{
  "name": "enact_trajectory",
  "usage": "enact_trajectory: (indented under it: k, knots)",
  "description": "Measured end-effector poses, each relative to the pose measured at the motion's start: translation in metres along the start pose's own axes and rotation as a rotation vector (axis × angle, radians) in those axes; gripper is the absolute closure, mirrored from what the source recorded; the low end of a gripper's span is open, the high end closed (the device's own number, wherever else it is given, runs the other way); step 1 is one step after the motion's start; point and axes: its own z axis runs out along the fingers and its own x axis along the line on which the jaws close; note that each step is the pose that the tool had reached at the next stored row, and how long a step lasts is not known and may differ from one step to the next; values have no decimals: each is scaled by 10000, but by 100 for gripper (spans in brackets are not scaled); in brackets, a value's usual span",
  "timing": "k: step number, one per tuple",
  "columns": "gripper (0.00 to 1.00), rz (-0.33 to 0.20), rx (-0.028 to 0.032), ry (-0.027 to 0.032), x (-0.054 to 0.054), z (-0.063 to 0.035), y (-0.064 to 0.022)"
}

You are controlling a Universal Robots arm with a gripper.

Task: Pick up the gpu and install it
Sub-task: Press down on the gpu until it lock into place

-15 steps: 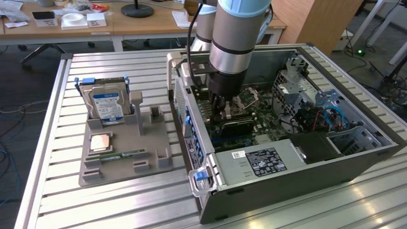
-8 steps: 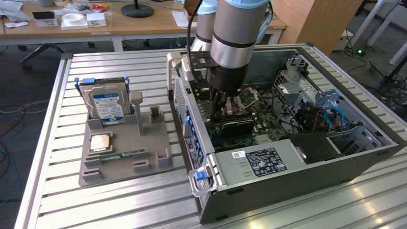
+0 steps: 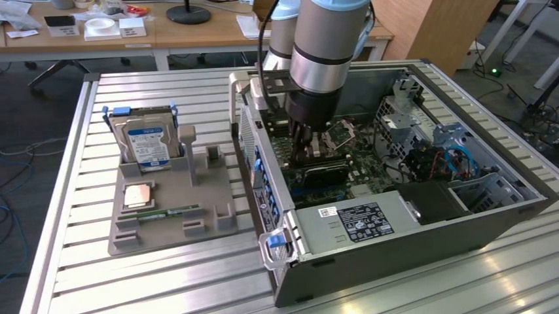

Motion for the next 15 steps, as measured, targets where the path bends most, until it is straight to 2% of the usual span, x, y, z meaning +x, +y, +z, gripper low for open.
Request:
enact_trajectory:
  k: [15]
  knots:
    - [89,-1,0,1,-20,4,-285]
